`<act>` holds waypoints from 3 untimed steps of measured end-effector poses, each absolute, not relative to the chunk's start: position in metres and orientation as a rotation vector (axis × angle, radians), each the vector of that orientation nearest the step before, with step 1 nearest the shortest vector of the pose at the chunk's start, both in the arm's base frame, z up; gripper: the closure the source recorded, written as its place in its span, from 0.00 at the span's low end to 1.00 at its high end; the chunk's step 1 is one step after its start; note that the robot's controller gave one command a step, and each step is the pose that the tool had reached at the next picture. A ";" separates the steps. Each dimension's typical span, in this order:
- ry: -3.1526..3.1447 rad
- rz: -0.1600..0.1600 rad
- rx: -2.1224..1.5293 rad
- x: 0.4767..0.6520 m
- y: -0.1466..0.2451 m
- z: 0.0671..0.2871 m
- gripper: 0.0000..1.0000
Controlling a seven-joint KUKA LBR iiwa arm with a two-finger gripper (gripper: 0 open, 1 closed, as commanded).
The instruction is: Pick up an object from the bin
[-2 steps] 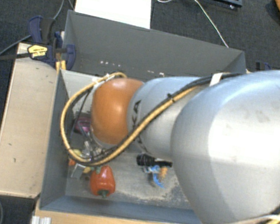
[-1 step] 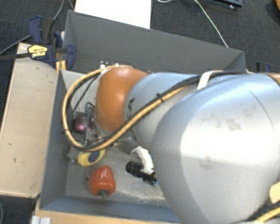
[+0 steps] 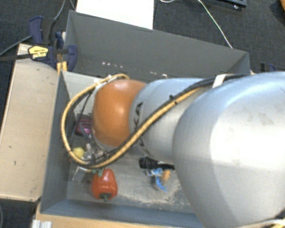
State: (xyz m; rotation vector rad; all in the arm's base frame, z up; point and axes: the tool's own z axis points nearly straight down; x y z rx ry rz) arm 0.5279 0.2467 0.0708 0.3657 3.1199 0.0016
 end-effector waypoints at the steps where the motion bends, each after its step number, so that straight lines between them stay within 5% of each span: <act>1: 2.763 -0.022 1.553 0.564 0.236 0.069 1.00; 3: 2.756 -0.028 1.573 0.567 0.234 0.070 1.00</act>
Offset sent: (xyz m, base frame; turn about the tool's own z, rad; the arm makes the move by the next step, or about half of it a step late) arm 0.0000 0.0000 0.0000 0.0000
